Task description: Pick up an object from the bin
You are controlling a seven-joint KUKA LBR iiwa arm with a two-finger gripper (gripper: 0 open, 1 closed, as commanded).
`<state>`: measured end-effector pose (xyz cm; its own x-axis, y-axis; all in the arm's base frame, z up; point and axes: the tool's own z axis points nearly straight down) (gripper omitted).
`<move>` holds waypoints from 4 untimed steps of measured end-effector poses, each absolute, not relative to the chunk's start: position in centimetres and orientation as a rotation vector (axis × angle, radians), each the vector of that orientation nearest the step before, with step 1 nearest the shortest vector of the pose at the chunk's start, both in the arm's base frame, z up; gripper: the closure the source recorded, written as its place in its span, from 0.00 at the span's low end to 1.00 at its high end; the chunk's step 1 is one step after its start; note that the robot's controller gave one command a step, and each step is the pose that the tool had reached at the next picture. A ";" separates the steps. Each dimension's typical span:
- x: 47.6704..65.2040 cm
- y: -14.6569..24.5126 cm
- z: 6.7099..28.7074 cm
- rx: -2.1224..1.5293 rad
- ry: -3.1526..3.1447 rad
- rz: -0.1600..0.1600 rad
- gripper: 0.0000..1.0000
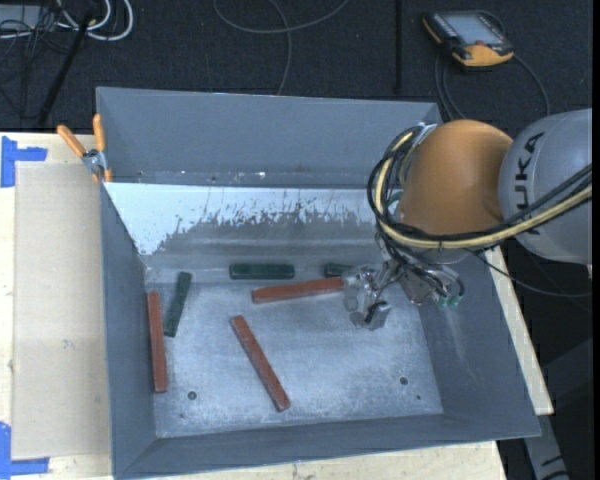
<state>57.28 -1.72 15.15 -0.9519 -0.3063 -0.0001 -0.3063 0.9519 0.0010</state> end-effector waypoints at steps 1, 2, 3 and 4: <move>55.7 -4.3 14.5 -0.350 -3.120 -0.001 0.00; 55.6 -4.6 14.4 -0.355 -3.120 0.000 0.00; 57.1 -3.6 13.0 -0.491 -3.109 -0.001 0.00; 59.7 -1.4 10.5 -0.663 -3.066 -0.001 0.00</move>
Offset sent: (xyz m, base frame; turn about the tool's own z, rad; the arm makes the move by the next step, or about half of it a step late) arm 0.0000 0.0000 0.0000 0.0000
